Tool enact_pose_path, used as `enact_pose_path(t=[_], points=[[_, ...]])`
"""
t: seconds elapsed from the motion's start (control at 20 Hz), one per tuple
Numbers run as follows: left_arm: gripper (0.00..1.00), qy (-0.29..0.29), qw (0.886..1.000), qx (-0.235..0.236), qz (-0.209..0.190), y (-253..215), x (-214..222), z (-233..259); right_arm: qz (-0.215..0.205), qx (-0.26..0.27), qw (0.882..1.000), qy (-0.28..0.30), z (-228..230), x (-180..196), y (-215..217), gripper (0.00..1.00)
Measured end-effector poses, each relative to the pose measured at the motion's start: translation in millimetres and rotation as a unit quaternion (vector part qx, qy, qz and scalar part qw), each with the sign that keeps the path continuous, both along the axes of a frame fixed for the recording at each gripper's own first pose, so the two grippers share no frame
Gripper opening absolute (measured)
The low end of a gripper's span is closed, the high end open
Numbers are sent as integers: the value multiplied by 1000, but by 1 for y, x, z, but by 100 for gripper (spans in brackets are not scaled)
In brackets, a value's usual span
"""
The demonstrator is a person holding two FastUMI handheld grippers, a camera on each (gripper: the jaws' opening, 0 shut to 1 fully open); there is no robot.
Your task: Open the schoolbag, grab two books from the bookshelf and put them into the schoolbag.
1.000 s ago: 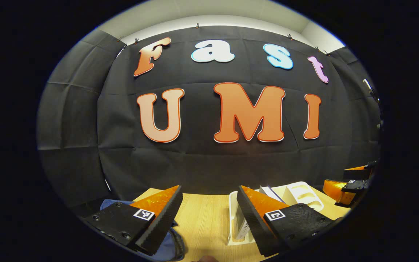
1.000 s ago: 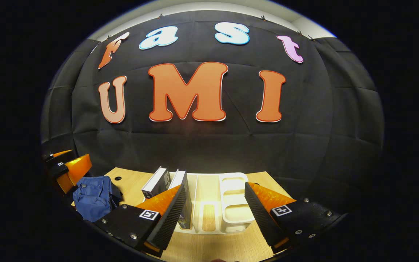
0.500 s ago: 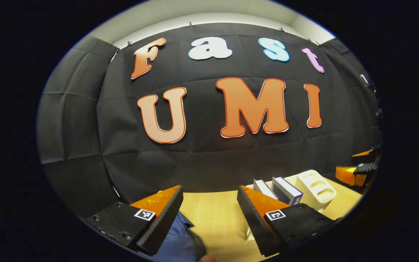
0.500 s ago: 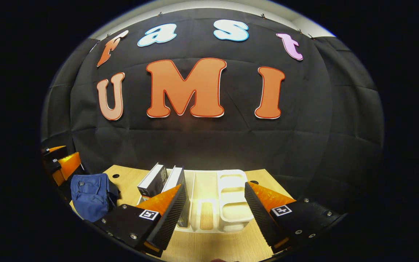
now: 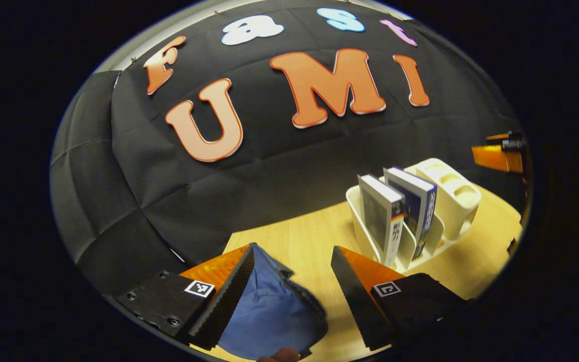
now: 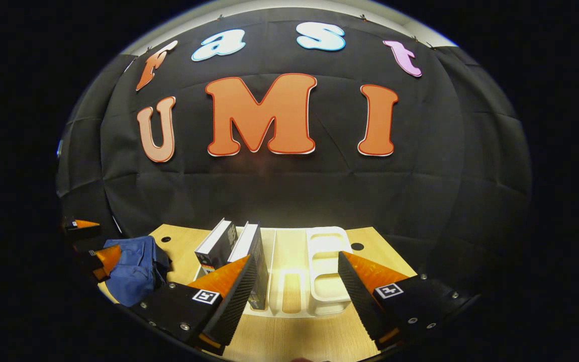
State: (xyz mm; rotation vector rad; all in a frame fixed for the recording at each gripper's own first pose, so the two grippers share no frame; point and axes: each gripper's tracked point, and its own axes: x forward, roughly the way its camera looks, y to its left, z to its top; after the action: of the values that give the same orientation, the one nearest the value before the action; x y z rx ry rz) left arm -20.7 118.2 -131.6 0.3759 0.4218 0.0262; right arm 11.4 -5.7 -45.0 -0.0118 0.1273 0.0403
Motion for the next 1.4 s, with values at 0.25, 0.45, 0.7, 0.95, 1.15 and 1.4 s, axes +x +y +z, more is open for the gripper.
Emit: enact_pose_path(t=[0.25,0.45,0.7,0.95,1.15,1.4], points=[[98,57,997,43,12,23,-18,-45,-5,-1,1000,11,-9,0,-6,96],[99,92,992,83,7,35,-29,-87,-8,-13,1000,18,-16,0,-8,96],[98,151,980,126,21,53,-55,-140,-6,-25,999,34,-27,-1,-7,96],[98,190,966,173,18,64,-73,-172,3,-35,998,55,-42,-3,1,96],[97,209,954,215,-3,64,-90,-190,7,-56,996,68,-51,-7,4,96],[97,231,944,236,-24,63,-113,-204,10,-70,994,83,-59,-7,10,96]])
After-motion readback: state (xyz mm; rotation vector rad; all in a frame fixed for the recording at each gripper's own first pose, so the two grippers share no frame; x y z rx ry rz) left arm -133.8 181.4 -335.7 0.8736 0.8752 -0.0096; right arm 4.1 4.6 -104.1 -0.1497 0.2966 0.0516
